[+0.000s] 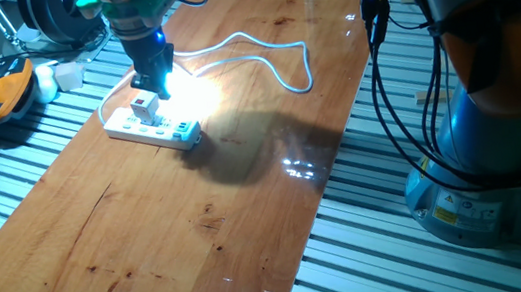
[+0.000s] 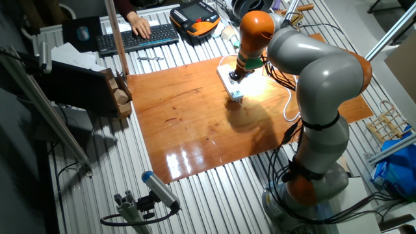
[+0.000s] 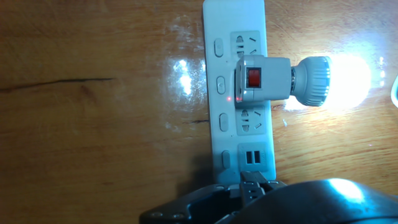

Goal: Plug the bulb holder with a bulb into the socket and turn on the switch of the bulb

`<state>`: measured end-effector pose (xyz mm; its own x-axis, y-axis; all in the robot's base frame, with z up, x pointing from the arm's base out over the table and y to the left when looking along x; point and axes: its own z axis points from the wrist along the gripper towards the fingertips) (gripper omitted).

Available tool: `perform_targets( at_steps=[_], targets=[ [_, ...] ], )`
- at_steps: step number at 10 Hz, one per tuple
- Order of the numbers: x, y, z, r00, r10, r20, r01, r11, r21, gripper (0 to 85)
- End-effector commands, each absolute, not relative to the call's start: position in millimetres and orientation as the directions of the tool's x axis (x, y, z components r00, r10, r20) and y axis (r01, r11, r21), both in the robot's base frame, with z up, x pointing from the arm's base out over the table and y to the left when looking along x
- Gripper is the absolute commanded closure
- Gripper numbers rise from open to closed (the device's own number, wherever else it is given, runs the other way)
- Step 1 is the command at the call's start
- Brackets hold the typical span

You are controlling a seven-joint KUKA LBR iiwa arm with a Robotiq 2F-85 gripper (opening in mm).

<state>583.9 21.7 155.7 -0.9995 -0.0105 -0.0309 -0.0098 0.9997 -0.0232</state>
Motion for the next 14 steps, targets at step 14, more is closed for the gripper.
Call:
perform_targets(
  at_steps=[14],
  targets=[
    [582.4,23.1,155.0,-1.0,0.0,-0.027,0.001,1.0,-0.02,85.0]
  ],
)
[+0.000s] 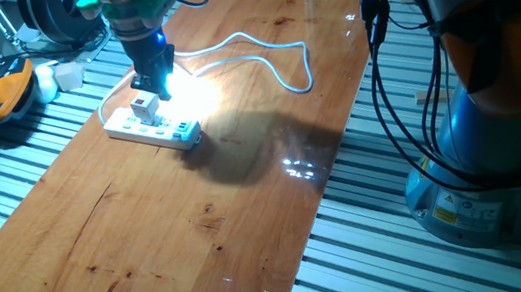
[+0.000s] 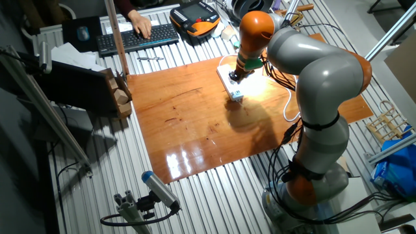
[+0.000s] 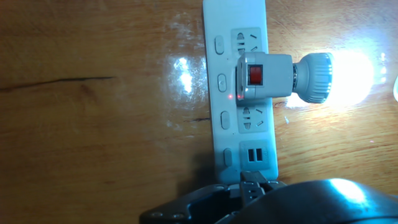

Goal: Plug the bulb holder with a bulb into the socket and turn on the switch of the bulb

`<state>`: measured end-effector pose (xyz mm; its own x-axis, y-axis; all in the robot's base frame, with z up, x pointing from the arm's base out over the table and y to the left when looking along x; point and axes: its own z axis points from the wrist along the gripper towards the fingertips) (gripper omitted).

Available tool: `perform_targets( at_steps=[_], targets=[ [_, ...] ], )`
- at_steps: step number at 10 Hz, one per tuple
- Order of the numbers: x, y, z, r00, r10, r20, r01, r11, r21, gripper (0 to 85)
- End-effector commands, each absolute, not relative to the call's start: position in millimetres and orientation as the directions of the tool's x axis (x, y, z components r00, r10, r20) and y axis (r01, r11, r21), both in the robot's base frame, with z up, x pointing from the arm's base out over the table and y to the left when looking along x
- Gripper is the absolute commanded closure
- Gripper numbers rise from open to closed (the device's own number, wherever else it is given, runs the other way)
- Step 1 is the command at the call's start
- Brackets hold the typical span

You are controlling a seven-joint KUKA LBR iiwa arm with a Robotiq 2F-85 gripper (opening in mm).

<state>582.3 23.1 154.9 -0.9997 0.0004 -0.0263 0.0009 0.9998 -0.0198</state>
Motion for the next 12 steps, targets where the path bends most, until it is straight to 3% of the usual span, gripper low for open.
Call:
perform_targets(
  at_steps=[1,12],
  targets=[
    [582.2,23.4,154.9,-1.0,0.0,-0.027,0.001,1.0,-0.02,85.0],
    [579.6,22.9,151.3,-0.999,0.014,-0.039,0.015,1.0,-0.021,85.0]
  ],
)
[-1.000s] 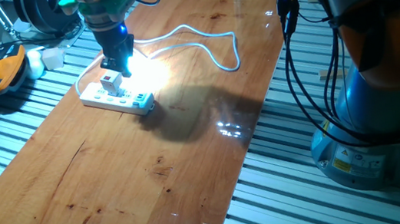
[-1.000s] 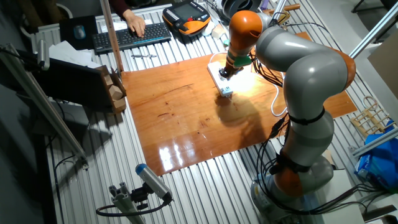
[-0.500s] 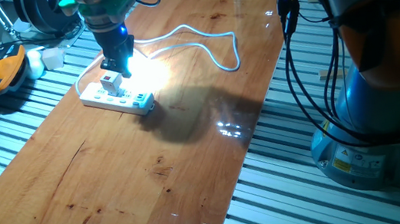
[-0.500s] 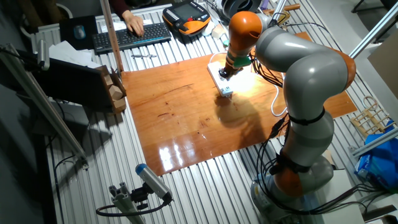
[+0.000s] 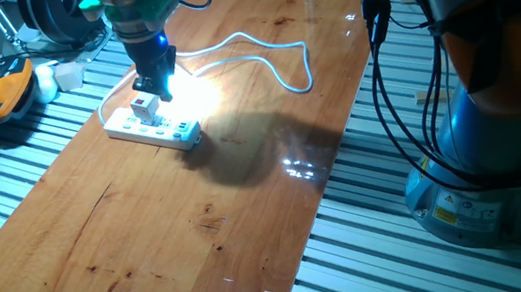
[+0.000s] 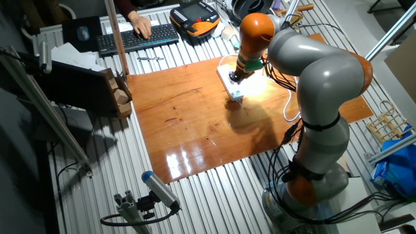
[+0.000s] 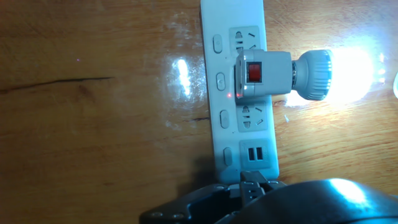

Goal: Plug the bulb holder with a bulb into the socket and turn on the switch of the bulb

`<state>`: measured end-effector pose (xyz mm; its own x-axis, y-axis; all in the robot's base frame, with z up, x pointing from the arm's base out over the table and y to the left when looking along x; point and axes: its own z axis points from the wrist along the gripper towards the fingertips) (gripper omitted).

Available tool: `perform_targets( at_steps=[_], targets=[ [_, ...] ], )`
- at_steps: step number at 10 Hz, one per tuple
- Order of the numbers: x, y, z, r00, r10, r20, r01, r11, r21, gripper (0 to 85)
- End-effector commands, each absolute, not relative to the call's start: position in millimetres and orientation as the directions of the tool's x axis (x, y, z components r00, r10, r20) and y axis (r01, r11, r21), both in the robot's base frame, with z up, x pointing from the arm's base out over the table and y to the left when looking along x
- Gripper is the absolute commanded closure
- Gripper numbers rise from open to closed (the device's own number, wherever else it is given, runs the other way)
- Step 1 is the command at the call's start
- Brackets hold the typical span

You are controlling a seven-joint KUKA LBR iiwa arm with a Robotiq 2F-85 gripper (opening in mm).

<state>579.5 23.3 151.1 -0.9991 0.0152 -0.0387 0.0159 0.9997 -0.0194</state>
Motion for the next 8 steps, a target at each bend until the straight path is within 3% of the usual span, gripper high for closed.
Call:
perform_targets(
  at_steps=[1,8],
  targets=[
    [579.1,23.9,150.7,-0.999,0.017,-0.038,0.018,1.0,-0.018,85.0],
    [573.6,30.9,142.7,-0.998,0.047,-0.046,0.047,0.999,0.002,85.0]
  ],
)
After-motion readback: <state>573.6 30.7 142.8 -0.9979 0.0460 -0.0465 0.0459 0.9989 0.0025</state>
